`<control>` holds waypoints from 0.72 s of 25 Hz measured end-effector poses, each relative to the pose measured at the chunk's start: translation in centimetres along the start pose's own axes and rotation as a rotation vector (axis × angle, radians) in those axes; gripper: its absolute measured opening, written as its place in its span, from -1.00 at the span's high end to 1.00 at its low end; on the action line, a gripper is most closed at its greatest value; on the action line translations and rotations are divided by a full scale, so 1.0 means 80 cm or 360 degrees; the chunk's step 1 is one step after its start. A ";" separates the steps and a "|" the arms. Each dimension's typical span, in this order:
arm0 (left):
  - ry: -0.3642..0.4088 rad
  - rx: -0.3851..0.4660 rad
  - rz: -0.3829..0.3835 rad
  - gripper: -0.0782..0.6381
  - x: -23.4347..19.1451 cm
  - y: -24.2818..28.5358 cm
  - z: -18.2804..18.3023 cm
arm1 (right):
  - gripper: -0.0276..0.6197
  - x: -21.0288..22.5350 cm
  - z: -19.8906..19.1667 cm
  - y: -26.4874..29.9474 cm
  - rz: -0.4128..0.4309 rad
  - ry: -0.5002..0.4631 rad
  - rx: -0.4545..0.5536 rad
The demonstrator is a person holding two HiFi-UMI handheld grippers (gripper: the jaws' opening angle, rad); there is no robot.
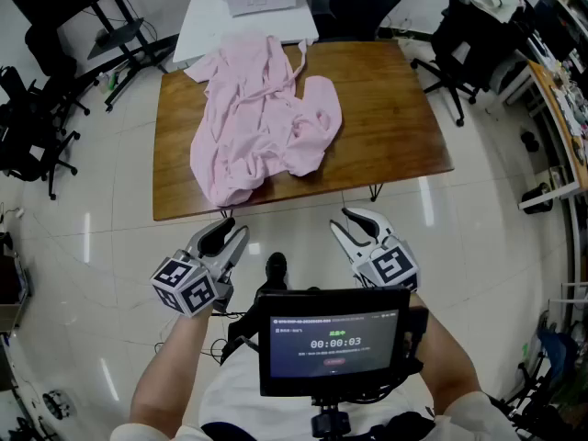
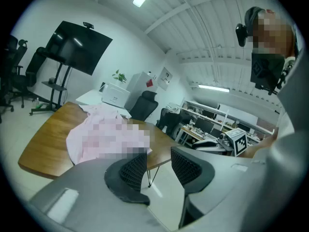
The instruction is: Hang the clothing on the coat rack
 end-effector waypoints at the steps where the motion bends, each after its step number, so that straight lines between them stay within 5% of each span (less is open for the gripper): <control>1: 0.0011 -0.0015 0.0007 0.33 -0.009 0.003 -0.001 | 0.37 0.000 0.001 0.010 -0.0014 -0.0040 -0.0020; 4: 0.0083 -0.0076 0.0040 0.16 -0.035 0.015 -0.006 | 0.37 0.005 0.003 0.041 -0.0049 -0.0176 -0.0094; 6: 0.0163 -0.0130 0.0061 0.09 -0.051 0.026 -0.010 | 0.20 0.012 0.001 0.063 -0.0067 -0.0269 -0.0151; 18: 0.0780 -0.0453 0.0078 -0.06 -0.100 0.092 -0.039 | 0.18 0.052 -0.014 0.180 -0.0161 -0.0852 -0.0499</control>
Point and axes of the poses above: the fingertips, and each gripper's own axes: y forward along the fingers, x to its right, z out of its top, the point moved 3 cm from there along -y, backward along the fingers, and after that the axes turned 15 degrees about y, right-handed, at the moved point
